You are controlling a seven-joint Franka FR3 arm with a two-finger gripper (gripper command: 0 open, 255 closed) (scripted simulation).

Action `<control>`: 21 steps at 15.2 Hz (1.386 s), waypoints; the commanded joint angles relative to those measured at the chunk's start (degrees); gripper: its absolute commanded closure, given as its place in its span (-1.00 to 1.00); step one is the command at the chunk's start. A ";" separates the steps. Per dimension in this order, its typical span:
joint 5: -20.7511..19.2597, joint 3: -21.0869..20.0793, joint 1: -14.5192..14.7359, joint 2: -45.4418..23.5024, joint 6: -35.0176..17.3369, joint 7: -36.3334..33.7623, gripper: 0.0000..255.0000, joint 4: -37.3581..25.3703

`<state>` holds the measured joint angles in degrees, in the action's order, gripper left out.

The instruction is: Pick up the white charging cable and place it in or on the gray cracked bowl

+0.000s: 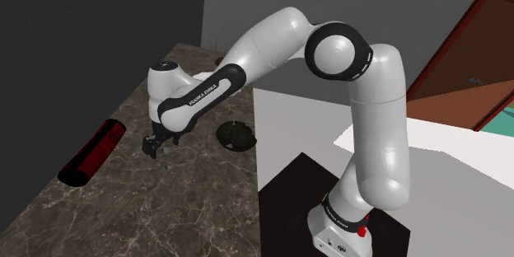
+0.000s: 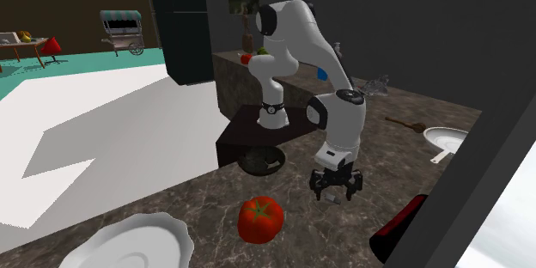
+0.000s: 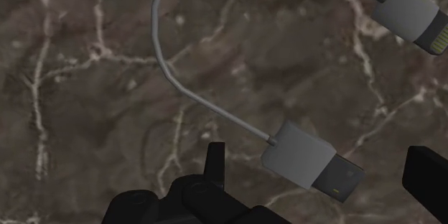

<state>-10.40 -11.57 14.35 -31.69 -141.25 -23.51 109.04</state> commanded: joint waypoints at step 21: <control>1.17 -0.84 -0.59 3.80 3.78 0.77 1.00 -0.05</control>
<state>-9.41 -12.32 13.88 -28.34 -138.09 -22.93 109.15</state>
